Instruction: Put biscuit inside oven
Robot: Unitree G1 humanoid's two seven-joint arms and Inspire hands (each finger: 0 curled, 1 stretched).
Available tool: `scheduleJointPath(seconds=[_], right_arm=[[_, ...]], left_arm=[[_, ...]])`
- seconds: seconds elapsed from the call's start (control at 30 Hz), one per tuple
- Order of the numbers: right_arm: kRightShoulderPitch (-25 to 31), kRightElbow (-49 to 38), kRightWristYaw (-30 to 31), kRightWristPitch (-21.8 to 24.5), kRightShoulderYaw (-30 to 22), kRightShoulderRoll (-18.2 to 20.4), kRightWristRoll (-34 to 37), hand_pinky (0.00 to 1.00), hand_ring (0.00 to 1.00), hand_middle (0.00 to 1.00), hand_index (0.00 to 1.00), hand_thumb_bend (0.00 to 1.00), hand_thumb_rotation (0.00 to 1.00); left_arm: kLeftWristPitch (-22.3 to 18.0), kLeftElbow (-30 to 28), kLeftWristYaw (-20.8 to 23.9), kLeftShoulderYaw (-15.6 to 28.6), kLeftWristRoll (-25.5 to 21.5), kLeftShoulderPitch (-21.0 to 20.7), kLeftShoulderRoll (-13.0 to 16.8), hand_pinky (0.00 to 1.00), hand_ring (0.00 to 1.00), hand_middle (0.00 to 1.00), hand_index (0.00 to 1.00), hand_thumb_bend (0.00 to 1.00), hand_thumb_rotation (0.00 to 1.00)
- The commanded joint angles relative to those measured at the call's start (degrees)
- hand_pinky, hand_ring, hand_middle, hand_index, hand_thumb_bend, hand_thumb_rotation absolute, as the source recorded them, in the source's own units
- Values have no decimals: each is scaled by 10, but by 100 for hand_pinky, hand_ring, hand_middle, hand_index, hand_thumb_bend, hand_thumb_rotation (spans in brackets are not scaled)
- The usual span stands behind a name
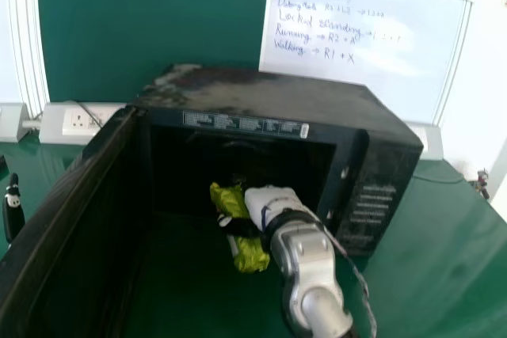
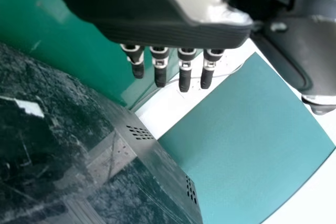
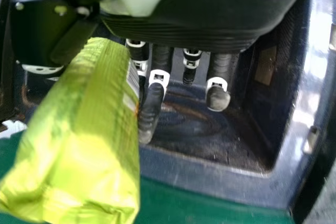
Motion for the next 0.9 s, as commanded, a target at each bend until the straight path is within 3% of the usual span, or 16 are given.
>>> scheduleJointPath(seconds=[0.0,0.17,0.43,0.67,0.87], right_arm=[[-29,13,-19,2,-5,-7,15,7,14,26,72,64,0],[-61,47,-37,4,3,-17,33,6,12,24,74,62,0],[-98,81,-53,6,15,-30,48,5,12,24,71,68,0],[-103,97,-106,2,14,-40,81,9,16,27,66,63,0],[-120,126,-133,12,23,-43,92,11,18,29,69,63,0]], left_arm=[[-3,-8,4,-5,-5,2,-2,65,73,77,80,63,0],[-3,-9,5,-4,-6,4,-3,66,74,78,80,64,0],[-6,-15,8,-6,-6,9,-3,65,73,77,79,64,1],[-6,-17,-1,-7,-6,14,-1,66,73,77,79,62,1],[-8,-20,-5,-6,-8,20,-4,66,73,76,78,62,1]])
